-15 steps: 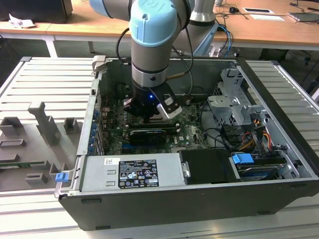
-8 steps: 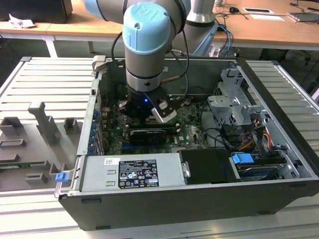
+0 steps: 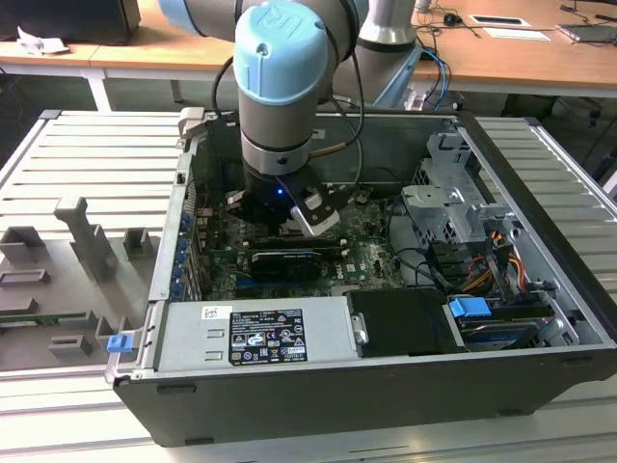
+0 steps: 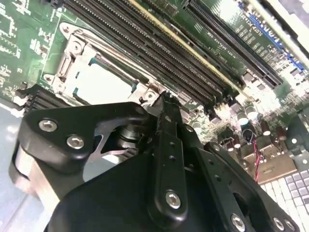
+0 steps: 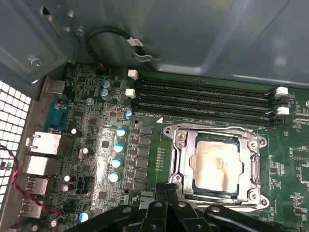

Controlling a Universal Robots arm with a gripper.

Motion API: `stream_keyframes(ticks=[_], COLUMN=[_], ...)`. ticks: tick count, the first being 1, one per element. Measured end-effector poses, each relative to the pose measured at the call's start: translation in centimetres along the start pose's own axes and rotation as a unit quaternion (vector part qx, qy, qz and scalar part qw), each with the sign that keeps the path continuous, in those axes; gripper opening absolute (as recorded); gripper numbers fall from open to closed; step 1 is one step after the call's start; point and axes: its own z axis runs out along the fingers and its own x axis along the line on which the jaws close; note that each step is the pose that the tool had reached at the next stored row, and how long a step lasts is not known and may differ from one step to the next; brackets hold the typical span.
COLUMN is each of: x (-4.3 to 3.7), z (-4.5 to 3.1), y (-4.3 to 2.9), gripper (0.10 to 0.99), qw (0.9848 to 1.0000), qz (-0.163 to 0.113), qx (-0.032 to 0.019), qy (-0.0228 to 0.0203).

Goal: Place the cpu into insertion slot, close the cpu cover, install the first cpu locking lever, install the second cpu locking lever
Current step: 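Install the second cpu locking lever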

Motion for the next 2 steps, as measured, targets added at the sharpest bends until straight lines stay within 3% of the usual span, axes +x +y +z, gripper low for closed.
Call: stream_keyframes(ticks=[2], x=[-0.01], z=[-0.26], y=[0.07], gripper=[0.106], qw=[1.0000], qz=[0.000], qx=[0.0000], qy=[0.0000])
